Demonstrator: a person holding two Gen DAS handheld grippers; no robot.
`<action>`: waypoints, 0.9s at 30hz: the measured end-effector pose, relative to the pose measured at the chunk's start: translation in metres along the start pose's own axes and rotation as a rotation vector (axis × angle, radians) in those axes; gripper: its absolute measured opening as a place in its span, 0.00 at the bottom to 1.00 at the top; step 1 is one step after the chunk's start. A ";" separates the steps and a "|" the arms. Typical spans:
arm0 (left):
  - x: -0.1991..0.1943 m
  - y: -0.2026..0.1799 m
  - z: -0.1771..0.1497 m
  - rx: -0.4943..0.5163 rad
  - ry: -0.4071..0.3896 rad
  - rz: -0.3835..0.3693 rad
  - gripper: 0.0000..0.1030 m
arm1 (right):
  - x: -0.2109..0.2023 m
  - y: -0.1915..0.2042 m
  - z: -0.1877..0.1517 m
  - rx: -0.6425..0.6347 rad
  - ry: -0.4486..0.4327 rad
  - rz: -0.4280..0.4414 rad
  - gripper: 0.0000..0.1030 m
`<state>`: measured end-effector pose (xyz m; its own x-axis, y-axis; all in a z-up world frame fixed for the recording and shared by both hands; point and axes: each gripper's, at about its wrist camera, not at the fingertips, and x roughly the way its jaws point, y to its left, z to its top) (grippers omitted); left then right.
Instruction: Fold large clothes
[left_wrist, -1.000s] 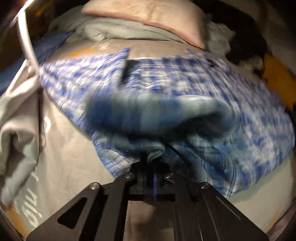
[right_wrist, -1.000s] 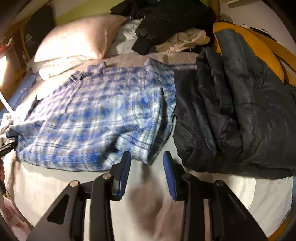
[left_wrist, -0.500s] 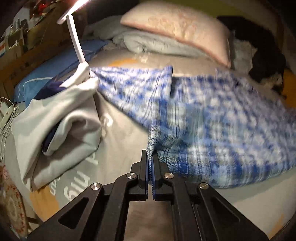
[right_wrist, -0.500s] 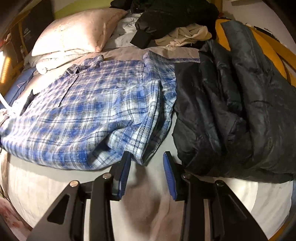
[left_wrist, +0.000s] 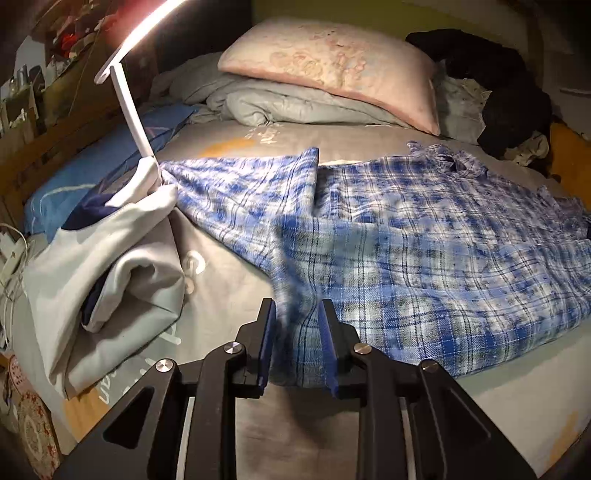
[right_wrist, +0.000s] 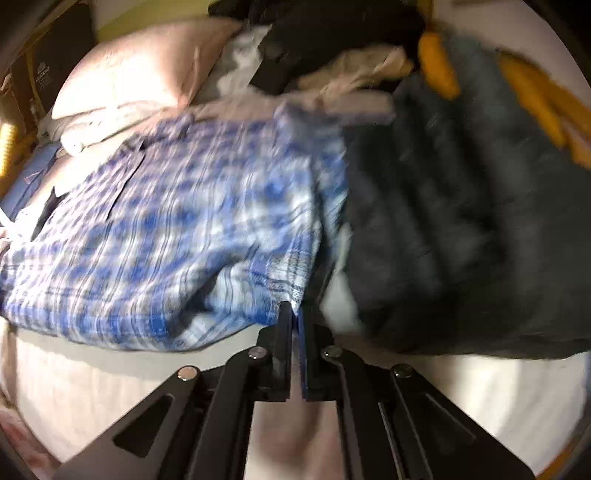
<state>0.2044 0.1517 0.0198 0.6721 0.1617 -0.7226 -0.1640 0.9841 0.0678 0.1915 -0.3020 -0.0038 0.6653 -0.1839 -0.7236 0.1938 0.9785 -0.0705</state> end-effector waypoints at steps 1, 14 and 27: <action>0.000 -0.001 0.001 0.004 -0.007 0.010 0.22 | -0.011 -0.005 0.002 0.016 -0.021 -0.010 0.02; 0.003 -0.010 0.000 0.026 0.004 -0.041 0.22 | 0.008 -0.035 -0.007 0.067 0.193 0.023 0.02; -0.005 -0.047 0.004 0.107 -0.020 -0.187 0.23 | -0.043 0.010 0.002 -0.031 -0.112 0.078 0.28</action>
<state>0.2110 0.1051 0.0232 0.6977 -0.0237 -0.7160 0.0416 0.9991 0.0076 0.1667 -0.2844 0.0278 0.7539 -0.1145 -0.6470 0.1168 0.9924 -0.0395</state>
